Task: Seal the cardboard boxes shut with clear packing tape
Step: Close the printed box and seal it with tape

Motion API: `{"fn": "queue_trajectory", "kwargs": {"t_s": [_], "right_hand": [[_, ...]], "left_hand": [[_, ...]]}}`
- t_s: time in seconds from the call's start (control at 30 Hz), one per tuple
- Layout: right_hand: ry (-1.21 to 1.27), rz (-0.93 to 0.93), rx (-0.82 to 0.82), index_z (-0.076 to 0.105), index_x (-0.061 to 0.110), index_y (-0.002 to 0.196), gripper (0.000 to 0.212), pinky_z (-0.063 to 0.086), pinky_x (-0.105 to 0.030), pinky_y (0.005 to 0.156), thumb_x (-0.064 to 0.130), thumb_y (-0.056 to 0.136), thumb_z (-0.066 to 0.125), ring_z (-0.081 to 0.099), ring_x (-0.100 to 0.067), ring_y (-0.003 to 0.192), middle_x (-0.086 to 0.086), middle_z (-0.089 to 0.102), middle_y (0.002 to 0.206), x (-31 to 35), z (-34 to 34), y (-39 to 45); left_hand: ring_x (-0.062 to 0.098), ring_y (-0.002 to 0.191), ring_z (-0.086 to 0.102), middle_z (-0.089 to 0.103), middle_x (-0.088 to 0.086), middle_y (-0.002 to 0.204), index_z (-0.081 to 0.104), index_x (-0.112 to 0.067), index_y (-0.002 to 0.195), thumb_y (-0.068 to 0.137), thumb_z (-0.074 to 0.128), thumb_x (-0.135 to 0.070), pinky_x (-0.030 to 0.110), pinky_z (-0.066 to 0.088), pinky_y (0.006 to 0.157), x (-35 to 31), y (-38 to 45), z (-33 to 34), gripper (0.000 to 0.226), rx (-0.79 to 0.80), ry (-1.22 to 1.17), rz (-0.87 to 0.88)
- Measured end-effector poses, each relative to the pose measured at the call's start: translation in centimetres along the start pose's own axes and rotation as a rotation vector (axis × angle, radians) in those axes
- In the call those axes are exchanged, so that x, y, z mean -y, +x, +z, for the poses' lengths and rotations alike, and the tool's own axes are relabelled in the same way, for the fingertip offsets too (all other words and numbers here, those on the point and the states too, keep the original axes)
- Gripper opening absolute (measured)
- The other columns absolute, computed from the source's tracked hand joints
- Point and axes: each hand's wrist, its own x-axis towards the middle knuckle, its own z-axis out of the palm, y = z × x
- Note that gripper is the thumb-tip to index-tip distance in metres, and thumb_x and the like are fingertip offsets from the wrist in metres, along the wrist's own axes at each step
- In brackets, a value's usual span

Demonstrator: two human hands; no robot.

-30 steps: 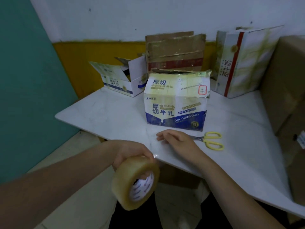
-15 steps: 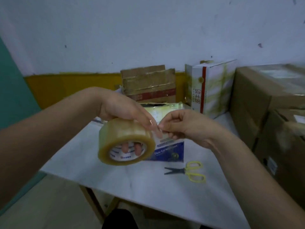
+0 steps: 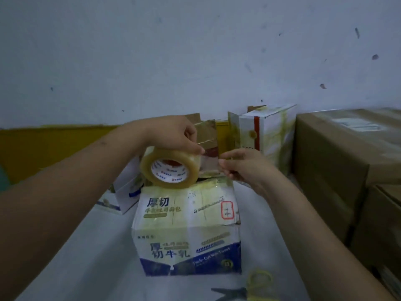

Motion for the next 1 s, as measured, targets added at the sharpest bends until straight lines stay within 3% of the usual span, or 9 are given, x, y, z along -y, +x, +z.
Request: {"fn": "queue_trajectory", "kwargs": {"t_s": [0.13,0.2,0.33,0.4,0.5,0.6,0.77,0.9,1.0], "right_hand": [[-0.066,0.035,-0.065,0.071,0.001,0.090,0.003,0.054,-0.022,0.058,0.003,0.087,0.071,0.061,-0.012,0.058,-0.006,0.071,0.069,-3.3,-0.2,1.1],[-0.053,0.058,-0.072,0.071,-0.002,0.087,0.003,0.055,-0.021,0.058,0.000,0.088,0.069,0.059,-0.010,0.053,-0.007,0.067,0.065,-4.4,-0.1,1.2],[0.023,0.088,-0.135,0.069,0.000,0.085,0.005,0.052,-0.018,0.054,-0.003,0.088,0.067,0.056,-0.008,0.050,-0.008,0.065,0.065,-5.7,-0.2,1.6],[0.074,0.096,-0.169,0.068,-0.002,0.089,0.001,0.051,-0.016,0.053,-0.002,0.089,0.067,0.056,-0.007,0.050,-0.007,0.065,0.066,-6.1,-0.6,1.6],[0.114,0.122,-0.181,0.068,0.002,0.085,0.005,0.053,-0.018,0.057,0.002,0.090,0.068,0.055,-0.010,0.055,-0.007,0.064,0.066,-6.9,-1.0,1.5],[0.114,0.141,-0.176,0.070,0.001,0.086,0.008,0.055,-0.021,0.063,0.006,0.092,0.067,0.056,-0.012,0.060,-0.008,0.064,0.068,-7.6,-1.3,1.2],[0.167,0.112,-0.161,0.071,-0.001,0.097,0.009,0.053,-0.017,0.059,0.005,0.093,0.065,0.056,-0.009,0.058,-0.007,0.066,0.069,-8.3,-1.5,0.8],[0.085,0.139,-0.155,0.070,-0.002,0.088,0.012,0.051,-0.017,0.053,0.008,0.094,0.065,0.054,-0.007,0.052,-0.005,0.064,0.064,-8.5,-1.5,0.8],[-0.028,0.175,-0.147,0.067,0.002,0.085,0.016,0.051,-0.019,0.052,0.015,0.094,0.067,0.057,-0.011,0.055,-0.007,0.064,0.067,-8.3,-1.4,1.1]], "left_hand": [[0.006,0.057,0.052,0.058,-0.008,0.064,0.069,-0.014,0.079,0.090,0.067,-0.053,0.027,0.046,0.063,0.6,2.1,3.3,0.040,0.108,-0.062,-0.015],[0.007,0.060,0.053,0.058,-0.007,0.067,0.068,-0.017,0.078,0.094,0.062,-0.052,0.028,0.044,0.065,1.2,1.7,4.4,0.039,0.022,-0.171,-0.004],[0.007,0.090,0.066,0.069,-0.012,0.099,0.069,-0.035,0.104,0.084,0.069,-0.062,0.026,0.053,0.078,2.9,-1.4,6.7,0.034,-0.244,-0.594,0.044],[0.006,0.097,0.068,0.069,-0.016,0.107,0.062,-0.037,0.118,0.075,0.082,-0.055,0.025,0.057,0.078,3.9,-2.8,9.4,0.051,-0.252,-0.762,0.046],[0.007,0.109,0.068,0.071,-0.015,0.119,0.057,-0.033,0.131,0.076,0.085,-0.042,0.033,0.055,0.093,5.0,-3.0,13.4,0.062,-0.223,-0.819,-0.017],[0.000,0.100,0.068,0.074,-0.014,0.111,0.061,-0.032,0.122,0.081,0.078,-0.033,0.031,0.055,0.094,5.1,-2.0,14.3,0.044,-0.268,-0.792,-0.070],[0.003,0.081,0.070,0.075,-0.015,0.091,0.066,-0.032,0.100,0.090,0.070,-0.004,0.031,0.055,0.075,5.4,-2.5,14.4,0.030,-0.512,-0.884,-0.130],[0.021,0.089,0.072,0.077,-0.001,0.094,0.072,-0.028,0.100,0.094,0.064,-0.003,0.044,0.058,0.083,5.6,-2.8,14.5,0.027,-0.541,-0.991,-0.196],[0.026,0.090,0.072,0.076,0.004,0.095,0.072,-0.028,0.100,0.086,0.068,-0.007,0.050,0.056,0.087,5.5,-2.8,14.4,0.025,-0.523,-1.022,-0.208]]}}
